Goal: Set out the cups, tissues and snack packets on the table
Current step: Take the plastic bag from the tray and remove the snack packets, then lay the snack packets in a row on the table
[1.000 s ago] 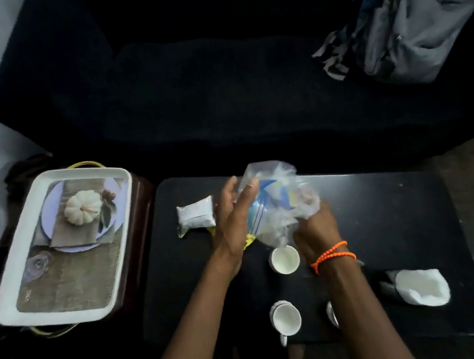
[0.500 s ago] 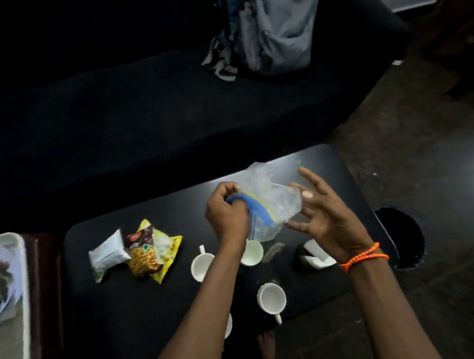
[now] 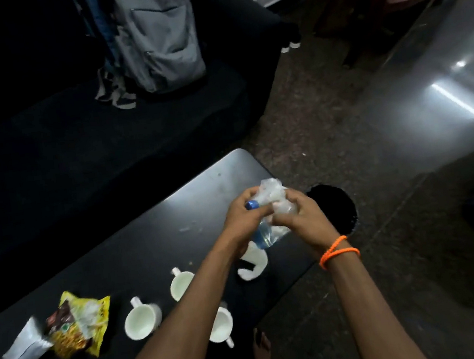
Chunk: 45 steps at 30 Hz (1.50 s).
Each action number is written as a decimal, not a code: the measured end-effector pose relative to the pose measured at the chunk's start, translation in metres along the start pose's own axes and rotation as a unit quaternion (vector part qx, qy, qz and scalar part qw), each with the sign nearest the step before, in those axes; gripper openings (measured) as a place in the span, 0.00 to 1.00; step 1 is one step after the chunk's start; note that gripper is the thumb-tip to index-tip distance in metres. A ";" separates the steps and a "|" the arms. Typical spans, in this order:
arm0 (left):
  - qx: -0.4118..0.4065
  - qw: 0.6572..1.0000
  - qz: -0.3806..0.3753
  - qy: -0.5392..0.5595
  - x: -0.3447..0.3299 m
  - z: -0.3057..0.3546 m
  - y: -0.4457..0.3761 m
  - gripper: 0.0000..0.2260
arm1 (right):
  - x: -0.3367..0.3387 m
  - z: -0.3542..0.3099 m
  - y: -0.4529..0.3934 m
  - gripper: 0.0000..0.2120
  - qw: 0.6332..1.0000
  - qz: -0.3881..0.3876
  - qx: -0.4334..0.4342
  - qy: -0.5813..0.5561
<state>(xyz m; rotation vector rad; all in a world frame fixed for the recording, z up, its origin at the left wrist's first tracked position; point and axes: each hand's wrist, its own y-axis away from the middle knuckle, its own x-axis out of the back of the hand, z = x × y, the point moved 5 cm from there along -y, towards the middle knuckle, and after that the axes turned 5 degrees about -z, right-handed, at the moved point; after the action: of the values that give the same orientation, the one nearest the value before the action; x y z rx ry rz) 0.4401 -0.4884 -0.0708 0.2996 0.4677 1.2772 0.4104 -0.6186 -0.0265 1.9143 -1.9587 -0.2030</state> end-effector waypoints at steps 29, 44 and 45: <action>-0.052 0.982 0.058 -0.174 -0.055 -0.033 -0.059 0.21 | 0.155 0.111 -0.057 0.26 0.932 0.243 -0.029 0.268; -0.045 0.960 0.269 -0.061 0.194 -0.046 0.064 0.16 | -0.211 0.005 -0.069 0.19 0.921 -0.090 0.153 0.347; -0.047 0.955 0.289 -0.055 0.212 -0.048 0.077 0.16 | -0.234 0.004 -0.065 0.18 0.915 -0.111 0.157 0.355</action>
<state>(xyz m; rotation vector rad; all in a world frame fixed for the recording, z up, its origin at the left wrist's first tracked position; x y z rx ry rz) 0.3975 -0.2660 -0.1126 0.4443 0.2244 1.8359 0.4660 -0.3923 -0.0954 2.0035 -1.3337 0.6959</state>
